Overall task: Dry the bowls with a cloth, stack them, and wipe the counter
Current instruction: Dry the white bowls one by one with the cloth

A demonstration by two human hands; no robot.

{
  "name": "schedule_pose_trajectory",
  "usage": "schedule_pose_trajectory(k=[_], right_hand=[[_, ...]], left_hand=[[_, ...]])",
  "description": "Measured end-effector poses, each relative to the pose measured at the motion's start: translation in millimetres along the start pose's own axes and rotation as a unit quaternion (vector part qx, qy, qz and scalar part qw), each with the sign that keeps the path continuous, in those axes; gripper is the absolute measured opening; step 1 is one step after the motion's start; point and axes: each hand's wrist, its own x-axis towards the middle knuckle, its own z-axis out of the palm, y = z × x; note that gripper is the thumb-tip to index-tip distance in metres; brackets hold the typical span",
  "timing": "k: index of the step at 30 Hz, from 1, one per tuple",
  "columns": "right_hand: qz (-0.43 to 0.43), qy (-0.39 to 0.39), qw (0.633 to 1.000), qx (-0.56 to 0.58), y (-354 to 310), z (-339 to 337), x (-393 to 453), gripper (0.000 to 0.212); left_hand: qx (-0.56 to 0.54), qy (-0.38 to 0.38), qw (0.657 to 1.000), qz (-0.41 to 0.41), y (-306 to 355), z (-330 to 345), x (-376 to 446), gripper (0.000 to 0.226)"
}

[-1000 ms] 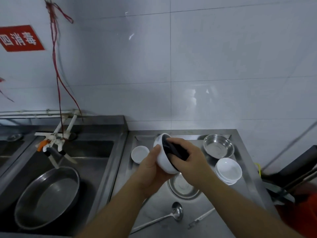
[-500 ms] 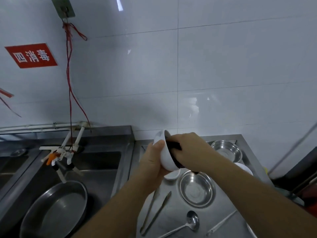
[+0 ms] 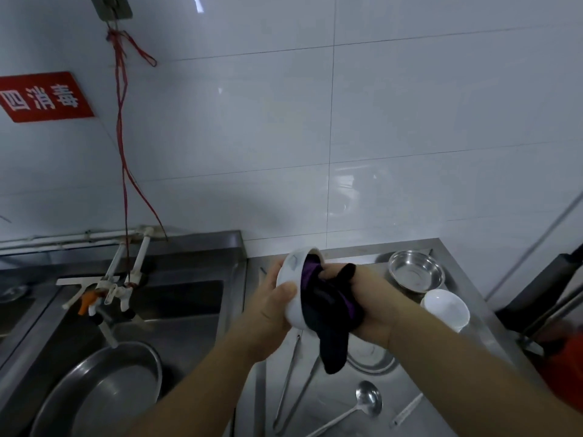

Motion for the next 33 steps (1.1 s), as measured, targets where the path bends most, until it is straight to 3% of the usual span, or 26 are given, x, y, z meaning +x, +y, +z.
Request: schedule_pose_trajectory(k=[4, 6, 7, 9, 11, 13, 15, 16, 17, 18, 20, 23, 25, 28, 33], right_hand=[[-0.026, 0.044, 0.975, 0.218, 19.7, 13.8, 8.0, 0.035], [-0.043, 0.109, 0.961, 0.251, 22.7, 17.8, 13.5, 0.044], [-0.059, 0.141, 0.960, 0.236, 22.3, 19.6, 14.9, 0.038], [-0.117, 0.210, 0.965, 0.108, 21.4, 19.6, 16.9, 0.021], [-0.190, 0.256, 0.947, -0.042, 22.7, 15.8, 14.4, 0.020], [-0.271, 0.256, 0.892, -0.256, 24.3, 6.4, 10.2, 0.022], [-0.319, 0.201, 0.794, -0.476, 23.6, -5.9, 8.8, 0.027], [-0.316, 0.176, 0.761, -0.538, 19.8, -11.3, 8.7, 0.028], [-0.297, 0.155, 0.753, -0.566, 14.7, -14.9, 9.4, 0.027], [-0.269, 0.141, 0.761, -0.573, 9.5, -17.0, 8.7, 0.027], [-0.203, 0.115, 0.817, -0.527, 3.1, -18.4, 5.3, 0.028], [-0.105, 0.087, 0.940, -0.314, 1.3, -18.3, -3.5, 0.035], [-0.061, 0.088, 0.981, -0.160, 2.4, -22.2, -9.0, 0.035], [-0.005, 0.092, 0.996, 0.011, 2.6, -30.2, -14.1, 0.033], [0.009, 0.122, 0.985, 0.122, 6.5, -40.6, -5.2, 0.040]], left_hand=[[-0.025, 0.022, 0.999, 0.000, 3.8, 10.2, 1.7, 0.116], [-0.040, 0.033, 0.999, 0.002, 4.4, 15.9, 3.2, 0.119], [-0.041, 0.040, 0.998, 0.002, 3.1, 18.4, 3.1, 0.117], [-0.040, 0.057, 0.998, -0.004, -1.4, 24.3, 1.6, 0.111], [-0.048, 0.074, 0.996, -0.008, -5.7, 29.4, 0.7, 0.111], [-0.047, 0.093, 0.995, -0.002, -6.4, 32.8, 2.0, 0.102], [-0.016, 0.111, 0.994, 0.003, -2.1, 34.3, 4.7, 0.088], [-0.002, 0.116, 0.993, 0.003, -0.5, 34.1, 6.1, 0.086], [0.009, 0.117, 0.993, 0.001, 0.5, 34.3, 6.7, 0.085], [0.021, 0.118, 0.993, 0.000, 1.5, 34.3, 7.1, 0.085], [0.055, 0.116, 0.992, 0.008, 2.7, 34.0, 7.2, 0.083], [0.095, 0.100, 0.990, 0.019, 0.6, 33.8, 6.9, 0.082], [0.118, 0.094, 0.988, 0.017, -1.4, 35.4, 5.6, 0.083], [0.155, 0.073, 0.985, 0.018, -4.8, 38.5, 1.5, 0.084], [0.220, 0.058, 0.973, 0.046, -5.8, 47.2, -1.3, 0.084]])
